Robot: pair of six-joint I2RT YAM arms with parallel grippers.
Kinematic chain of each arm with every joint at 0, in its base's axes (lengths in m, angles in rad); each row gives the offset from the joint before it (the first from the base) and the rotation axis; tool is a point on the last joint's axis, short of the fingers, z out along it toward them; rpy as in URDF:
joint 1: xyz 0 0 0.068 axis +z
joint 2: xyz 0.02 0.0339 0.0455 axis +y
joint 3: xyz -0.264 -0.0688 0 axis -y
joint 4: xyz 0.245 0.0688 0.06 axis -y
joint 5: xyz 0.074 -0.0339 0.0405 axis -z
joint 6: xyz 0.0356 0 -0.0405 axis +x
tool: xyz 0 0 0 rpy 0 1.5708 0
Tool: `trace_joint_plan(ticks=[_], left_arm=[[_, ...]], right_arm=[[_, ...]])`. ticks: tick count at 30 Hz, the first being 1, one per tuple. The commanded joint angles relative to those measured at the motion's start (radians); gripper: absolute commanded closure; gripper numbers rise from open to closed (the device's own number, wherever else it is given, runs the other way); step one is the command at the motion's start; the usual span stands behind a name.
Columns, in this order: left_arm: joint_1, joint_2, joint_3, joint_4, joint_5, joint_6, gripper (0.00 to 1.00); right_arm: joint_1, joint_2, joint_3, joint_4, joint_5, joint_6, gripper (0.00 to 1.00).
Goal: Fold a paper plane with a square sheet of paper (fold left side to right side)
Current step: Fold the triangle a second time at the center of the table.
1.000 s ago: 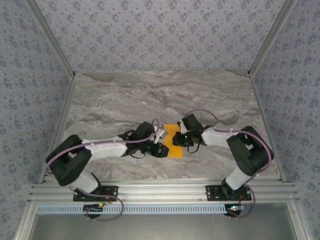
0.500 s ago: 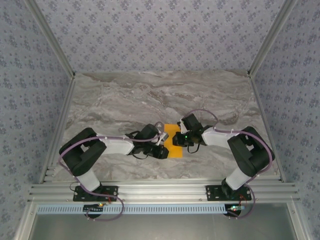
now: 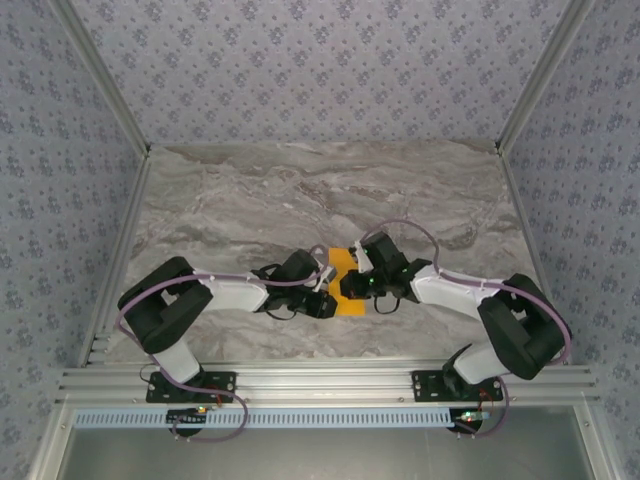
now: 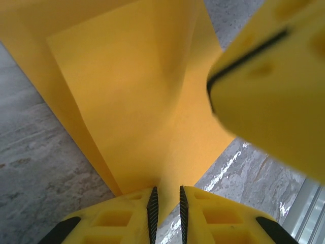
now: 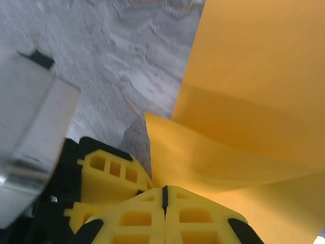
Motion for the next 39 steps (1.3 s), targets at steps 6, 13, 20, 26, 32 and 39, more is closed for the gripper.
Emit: trace_joint_plan(ticks=[6,13,20,26,32,39], left_arm=[[-0.027,0.052,-0.019,-0.081,-0.049,-0.002,0.79],[-0.027,0.053,-0.018,-0.092,-0.058,0.000,0.79],[-0.027,0.055,-0.018,-0.108,-0.066,0.009,0.79],[-0.027,0.063,-0.025,-0.108,-0.060,0.012,0.79],[-0.027,0.083,-0.032,-0.096,-0.053,0.007,0.79],[-0.027,0.082,-0.040,-0.086,-0.049,0.002,0.79]], right_arm=[[0.033,0.092,-0.001,0.035,-0.016,0.032,0.93],[0.037,0.133,0.011,0.040,-0.009,0.025,0.93],[0.034,0.162,0.034,-0.026,0.036,-0.015,0.93],[0.008,0.165,0.045,-0.098,0.085,-0.081,0.93],[-0.045,0.160,0.052,-0.114,0.085,-0.126,0.93],[-0.111,0.182,0.078,-0.136,0.073,-0.169,0.93]])
